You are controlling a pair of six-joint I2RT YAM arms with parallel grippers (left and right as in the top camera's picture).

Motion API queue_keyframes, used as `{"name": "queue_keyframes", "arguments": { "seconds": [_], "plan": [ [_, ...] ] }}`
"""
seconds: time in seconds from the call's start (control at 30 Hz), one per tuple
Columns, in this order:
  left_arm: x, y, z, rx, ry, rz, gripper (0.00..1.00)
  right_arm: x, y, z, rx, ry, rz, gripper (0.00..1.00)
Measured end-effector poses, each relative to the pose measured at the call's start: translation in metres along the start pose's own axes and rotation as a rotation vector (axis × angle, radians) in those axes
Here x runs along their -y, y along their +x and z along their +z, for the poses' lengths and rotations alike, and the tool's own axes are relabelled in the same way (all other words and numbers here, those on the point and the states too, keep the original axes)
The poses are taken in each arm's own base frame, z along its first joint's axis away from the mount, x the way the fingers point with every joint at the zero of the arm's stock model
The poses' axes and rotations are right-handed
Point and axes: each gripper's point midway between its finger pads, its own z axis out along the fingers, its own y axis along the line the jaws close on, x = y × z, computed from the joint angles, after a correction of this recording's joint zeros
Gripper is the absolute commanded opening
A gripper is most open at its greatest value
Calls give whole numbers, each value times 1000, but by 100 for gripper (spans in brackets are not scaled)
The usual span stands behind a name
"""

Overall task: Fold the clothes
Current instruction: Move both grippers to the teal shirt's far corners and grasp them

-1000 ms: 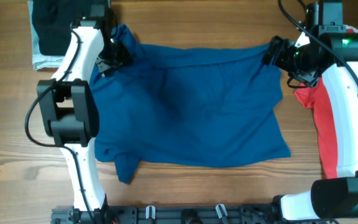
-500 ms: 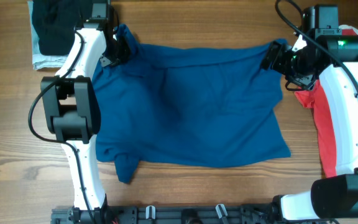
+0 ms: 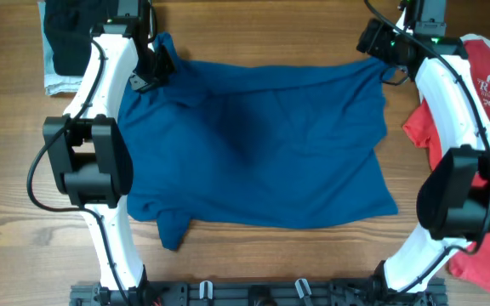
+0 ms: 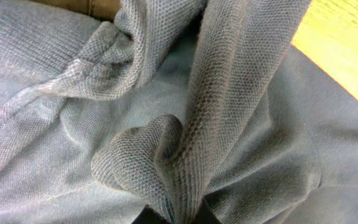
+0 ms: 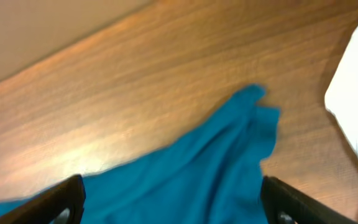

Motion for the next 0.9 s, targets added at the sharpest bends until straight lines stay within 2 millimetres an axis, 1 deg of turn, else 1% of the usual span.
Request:
{"name": "queue_keyframes", "arguments": {
  "seconds": [0.03,0.1,0.13,0.2,0.27,0.3,0.43,0.53,0.6,0.73,0.8,0.83,0.9],
  "plan": [
    [-1,2,0,-9,-4,-1,4,11,-3,13,9,11,15,91],
    [-2,4,0,-15,-8,-2,4,35,2,40,-14,37,49,92],
    [-2,4,0,-18,-9,-2,4,46,6,49,-27,48,72,91],
    [-3,5,0,-21,-10,-2,4,62,10,63,-39,59,112,89],
    [-3,6,0,-25,-13,-3,4,63,10,71,-34,46,131,86],
    [-4,8,0,-32,-16,-4,4,62,9,74,-29,36,135,82],
    [-5,10,0,-40,-20,-5,4,59,6,85,-8,10,168,81],
    [-4,10,0,-43,-17,-5,4,63,25,108,-52,2,215,81],
    [-4,11,0,-44,-14,-5,4,65,35,118,-78,1,233,80],
    [-4,11,0,-44,-14,-5,4,64,34,120,-73,-7,240,78],
    [-4,11,0,-44,-13,-5,5,63,29,122,-52,-16,233,67],
    [-4,11,0,-44,-13,-5,5,62,28,123,-47,-18,224,55],
    [-4,11,0,-44,-13,-5,4,62,27,123,-43,-19,221,41]
  ]
}}
